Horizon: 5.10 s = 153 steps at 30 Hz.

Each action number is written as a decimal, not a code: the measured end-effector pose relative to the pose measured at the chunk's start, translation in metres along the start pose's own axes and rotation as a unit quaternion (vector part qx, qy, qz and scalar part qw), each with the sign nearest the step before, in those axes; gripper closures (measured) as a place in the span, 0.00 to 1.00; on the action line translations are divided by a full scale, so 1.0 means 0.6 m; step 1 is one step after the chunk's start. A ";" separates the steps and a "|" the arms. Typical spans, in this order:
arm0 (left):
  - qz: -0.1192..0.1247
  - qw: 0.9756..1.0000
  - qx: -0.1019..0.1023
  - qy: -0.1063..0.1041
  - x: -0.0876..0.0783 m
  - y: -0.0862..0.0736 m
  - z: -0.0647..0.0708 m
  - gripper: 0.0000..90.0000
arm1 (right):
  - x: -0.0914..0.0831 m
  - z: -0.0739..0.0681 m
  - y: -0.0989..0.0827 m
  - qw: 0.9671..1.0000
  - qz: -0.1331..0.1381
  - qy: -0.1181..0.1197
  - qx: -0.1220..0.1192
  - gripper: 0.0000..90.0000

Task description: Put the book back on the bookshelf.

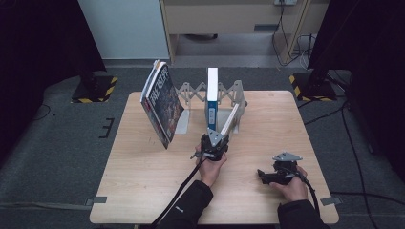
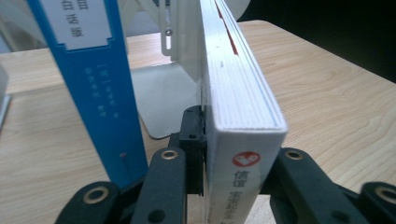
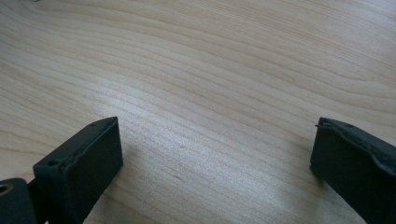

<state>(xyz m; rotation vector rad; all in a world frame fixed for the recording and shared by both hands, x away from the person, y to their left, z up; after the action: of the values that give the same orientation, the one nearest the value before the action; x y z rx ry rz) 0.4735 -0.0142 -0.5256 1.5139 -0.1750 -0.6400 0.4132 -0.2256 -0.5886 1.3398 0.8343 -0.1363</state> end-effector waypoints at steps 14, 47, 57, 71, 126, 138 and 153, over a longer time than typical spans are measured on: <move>0.018 0.998 -0.007 -0.052 -0.046 -0.005 -0.005 0.76 | 0.000 0.000 0.000 1.000 0.000 0.000 0.001 0.03; 0.004 0.995 0.006 -0.099 -0.018 0.001 0.012 0.77 | 0.000 -0.001 0.000 1.000 -0.002 0.001 0.002 0.02; -0.004 0.995 -0.001 -0.099 -0.004 0.008 0.013 0.78 | 0.000 -0.001 0.000 1.000 -0.002 0.000 0.002 0.02; -0.020 0.995 0.002 -0.096 0.043 0.027 0.011 0.77 | 0.000 -0.001 0.000 1.000 -0.002 0.001 0.002 0.02; -0.052 0.984 0.101 -0.138 -0.060 0.052 -0.002 0.53 | 0.000 -0.001 0.000 1.000 -0.003 0.000 0.001 0.02; -0.085 0.983 0.073 -0.149 -0.151 0.026 -0.055 0.45 | 0.001 -0.001 0.000 1.000 -0.002 0.000 0.001 0.02; -0.171 0.981 0.031 -0.088 -0.244 -0.087 -0.195 0.26 | 0.001 -0.001 0.000 1.000 -0.002 0.000 0.002 0.02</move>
<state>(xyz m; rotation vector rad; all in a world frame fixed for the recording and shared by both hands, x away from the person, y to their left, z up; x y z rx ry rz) 0.3955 0.1631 -0.5443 1.5601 -0.0686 -1.0543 0.4132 -0.2249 -0.5888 1.3409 0.8382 -0.1406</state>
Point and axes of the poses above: each handheld gripper's, and its own axes: x roughly forward along the jaws, y roughly out of its top, z roughly to its right, the point moved 7 cm from there along x, roughly forward along the jaws, and after that the axes turned 8 degrees about z, right-handed, at the moved point
